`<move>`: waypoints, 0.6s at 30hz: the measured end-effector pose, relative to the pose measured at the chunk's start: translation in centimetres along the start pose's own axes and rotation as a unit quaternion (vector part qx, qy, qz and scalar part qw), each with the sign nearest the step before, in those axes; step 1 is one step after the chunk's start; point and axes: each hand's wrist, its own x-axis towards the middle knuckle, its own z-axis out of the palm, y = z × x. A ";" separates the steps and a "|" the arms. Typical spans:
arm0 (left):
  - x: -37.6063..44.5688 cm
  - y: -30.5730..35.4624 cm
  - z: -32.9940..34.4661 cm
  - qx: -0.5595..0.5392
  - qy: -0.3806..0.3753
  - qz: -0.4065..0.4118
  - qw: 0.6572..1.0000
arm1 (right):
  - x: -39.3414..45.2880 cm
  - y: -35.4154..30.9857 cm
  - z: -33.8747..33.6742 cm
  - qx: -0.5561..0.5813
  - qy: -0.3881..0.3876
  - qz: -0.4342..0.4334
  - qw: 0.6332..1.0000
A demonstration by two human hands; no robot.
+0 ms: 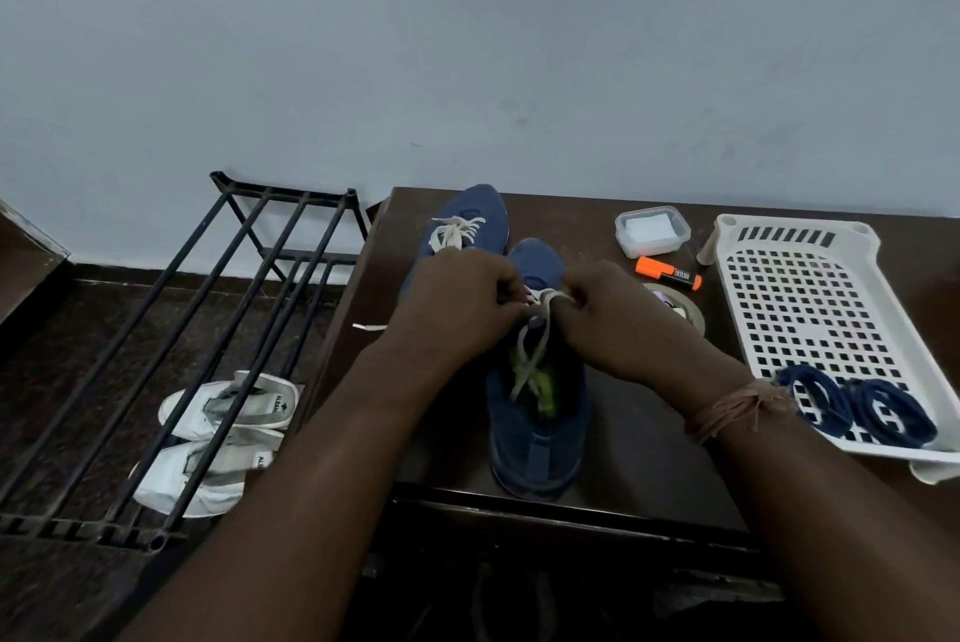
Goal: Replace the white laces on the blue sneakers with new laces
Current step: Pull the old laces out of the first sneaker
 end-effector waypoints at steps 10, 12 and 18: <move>-0.4 -0.1 0.0 -0.011 -0.025 -0.052 0.998 | 0.9 -1.3 -3.8 0.653 0.184 0.009 0.735; -0.3 -0.2 0.2 -0.010 -0.022 -0.057 0.998 | 0.4 -1.6 -4.2 0.714 0.175 -0.042 0.677; -0.5 0.1 0.2 -0.004 -0.014 -0.055 0.998 | 0.5 -1.9 -4.6 0.699 0.192 -0.022 0.688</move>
